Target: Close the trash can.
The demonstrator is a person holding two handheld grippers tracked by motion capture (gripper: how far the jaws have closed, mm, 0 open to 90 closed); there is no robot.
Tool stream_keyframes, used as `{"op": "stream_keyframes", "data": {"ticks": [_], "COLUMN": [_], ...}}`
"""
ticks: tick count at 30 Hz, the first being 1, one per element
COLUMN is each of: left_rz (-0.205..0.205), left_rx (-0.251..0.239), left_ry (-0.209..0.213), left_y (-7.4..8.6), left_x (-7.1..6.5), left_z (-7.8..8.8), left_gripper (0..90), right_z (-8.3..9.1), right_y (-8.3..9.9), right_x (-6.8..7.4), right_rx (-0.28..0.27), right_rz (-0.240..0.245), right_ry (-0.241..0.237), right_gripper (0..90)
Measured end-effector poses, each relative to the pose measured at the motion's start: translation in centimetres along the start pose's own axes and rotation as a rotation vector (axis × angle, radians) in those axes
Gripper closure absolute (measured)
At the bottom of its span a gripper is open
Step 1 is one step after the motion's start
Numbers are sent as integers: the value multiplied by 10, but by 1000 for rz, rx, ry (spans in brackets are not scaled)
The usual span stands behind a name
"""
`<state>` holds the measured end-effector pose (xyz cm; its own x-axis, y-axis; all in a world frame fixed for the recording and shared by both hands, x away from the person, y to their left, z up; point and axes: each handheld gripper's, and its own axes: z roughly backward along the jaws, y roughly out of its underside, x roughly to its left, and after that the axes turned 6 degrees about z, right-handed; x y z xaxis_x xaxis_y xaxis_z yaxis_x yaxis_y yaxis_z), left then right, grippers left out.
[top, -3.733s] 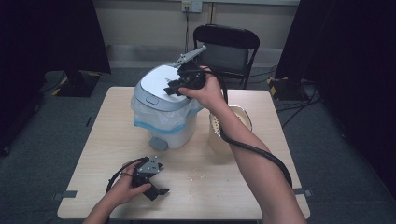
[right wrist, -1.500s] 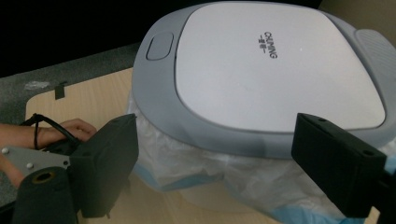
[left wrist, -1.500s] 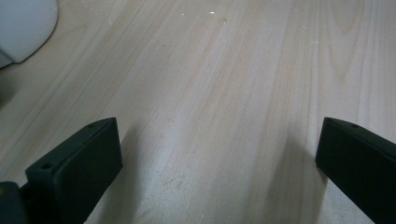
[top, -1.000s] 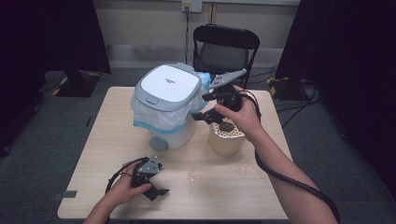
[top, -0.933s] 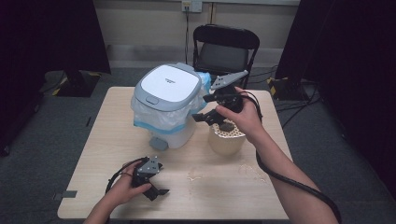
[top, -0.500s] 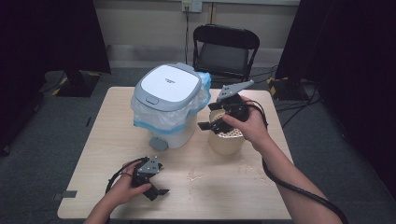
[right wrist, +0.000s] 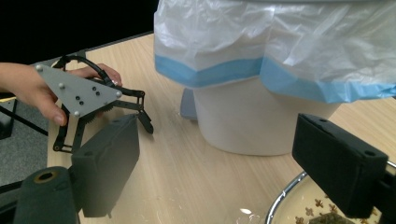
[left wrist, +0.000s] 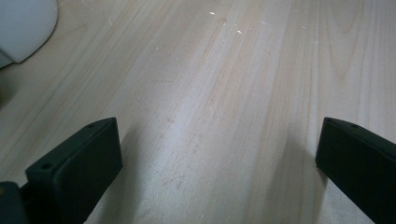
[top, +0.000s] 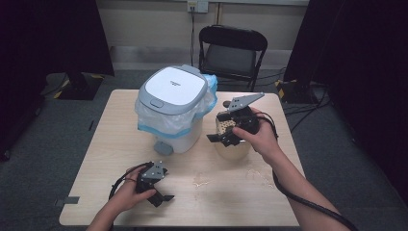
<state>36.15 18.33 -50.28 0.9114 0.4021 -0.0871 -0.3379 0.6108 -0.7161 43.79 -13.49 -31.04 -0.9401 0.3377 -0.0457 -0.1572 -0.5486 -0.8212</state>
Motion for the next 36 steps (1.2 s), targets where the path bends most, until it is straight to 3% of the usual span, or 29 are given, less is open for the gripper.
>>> {"op": "stream_keyframes", "data": {"ticks": [36], "left_rz": [1], "left_rx": [0], "left_ry": [0], "left_y": [0], "left_x": [0], "left_z": [0], "left_gripper": [0], "right_z": [11], "right_y": [52], "right_x": [19], "right_rx": [4], "right_rz": [1], "right_ry": [-21], "right_gripper": [143]}}
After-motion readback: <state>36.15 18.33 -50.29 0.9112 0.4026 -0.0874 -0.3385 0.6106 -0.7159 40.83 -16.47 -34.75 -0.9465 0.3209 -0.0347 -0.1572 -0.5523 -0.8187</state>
